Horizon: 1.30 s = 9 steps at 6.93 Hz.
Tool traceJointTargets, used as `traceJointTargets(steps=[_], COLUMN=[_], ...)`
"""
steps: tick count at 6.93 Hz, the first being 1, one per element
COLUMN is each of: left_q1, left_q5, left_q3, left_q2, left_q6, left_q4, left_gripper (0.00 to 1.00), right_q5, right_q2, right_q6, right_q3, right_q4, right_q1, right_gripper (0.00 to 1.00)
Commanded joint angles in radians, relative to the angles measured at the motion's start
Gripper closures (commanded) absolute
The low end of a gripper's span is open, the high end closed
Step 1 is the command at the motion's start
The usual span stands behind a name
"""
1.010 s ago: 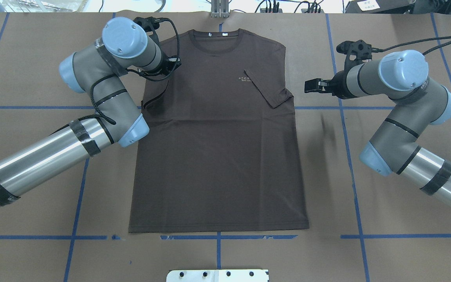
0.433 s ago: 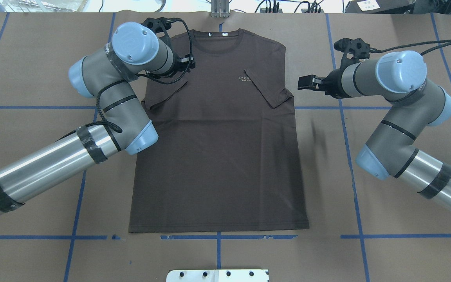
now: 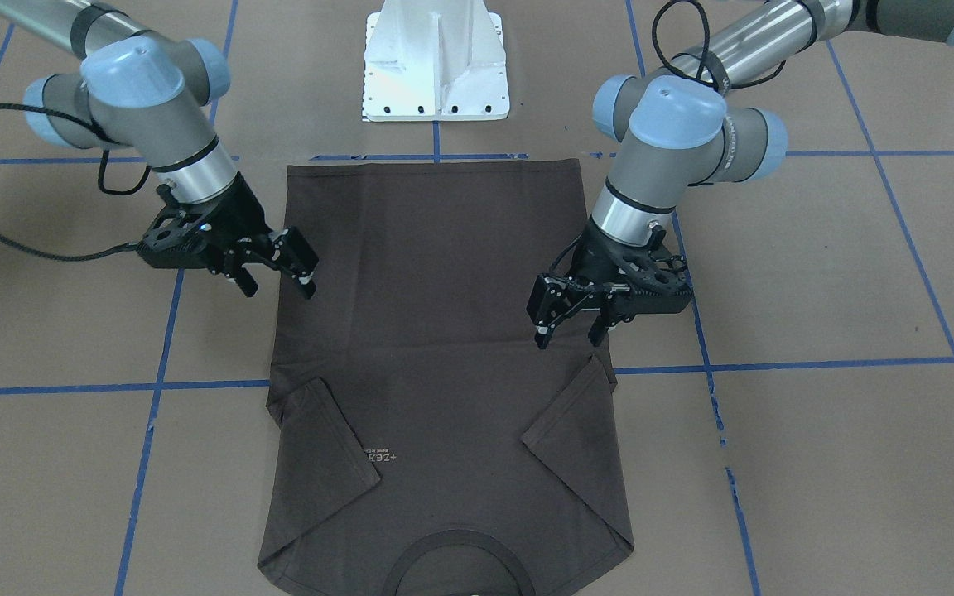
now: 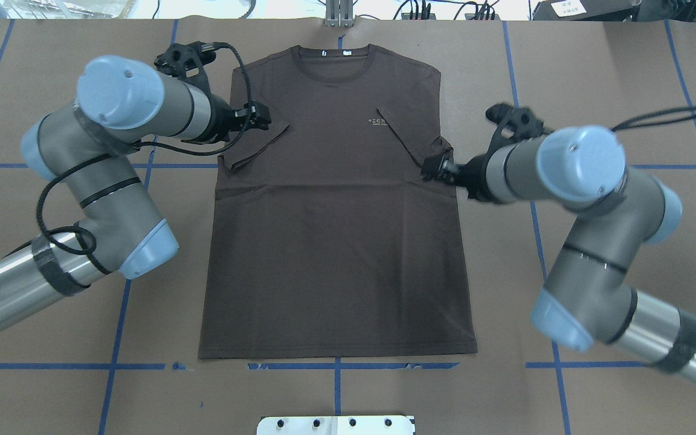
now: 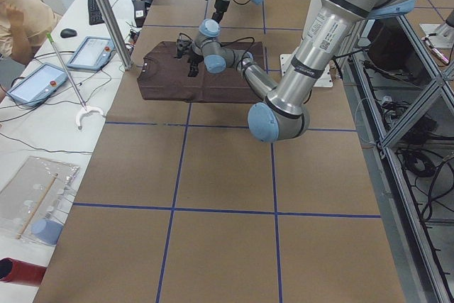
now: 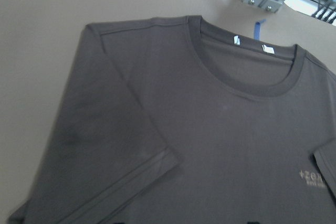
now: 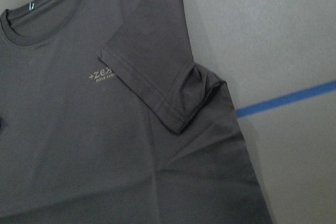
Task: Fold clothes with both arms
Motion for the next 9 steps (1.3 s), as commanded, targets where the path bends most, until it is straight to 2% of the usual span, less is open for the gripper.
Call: traceJointTargets(steps=[1,2,3,4,5,6,9], left_q1=[-0.005,-0.002,0.000,0.000,0.000,0.001,0.003], left_q5=[-0.027,-0.035,-0.035,-0.036,-0.035,-0.035,-0.035], left_q3=[-0.034,-0.035,-0.037,-0.034,-0.029,-0.027,-0.021], left_q2=[0.055,0.063,0.060,0.061,0.063,0.061,0.060], left_q6=[-0.003,0.005,0.003,0.000,0.000,-0.002,-0.005], left_q4=[0.001,-0.015,-0.030,-0.050,-0.051,-0.053,-0.059], left_gripper=[0.22,0.22,0.22,0.21,0.21,0.21,0.20], right_q5=[-0.228,-0.333,-0.401,-0.404,-0.406,-0.404,-0.375], right_q2=[-0.044,-0.044,-0.046,-0.048,-0.111,-0.202,-0.207], right_q6=[0.223,0.326,0.461,0.528,0.531,0.562,0.579], right_q3=[0.136,0.187,0.195,0.196,0.213,0.265,0.247], right_q4=[-0.122,-0.166,-0.300,-0.344,-0.360,-0.360,-0.359], right_q1=[-0.267,-0.390,-0.477,-0.482,-0.481,-0.481,-0.491], right_gripper=[0.01,0.02,0.08,0.11,0.14,0.00,0.00])
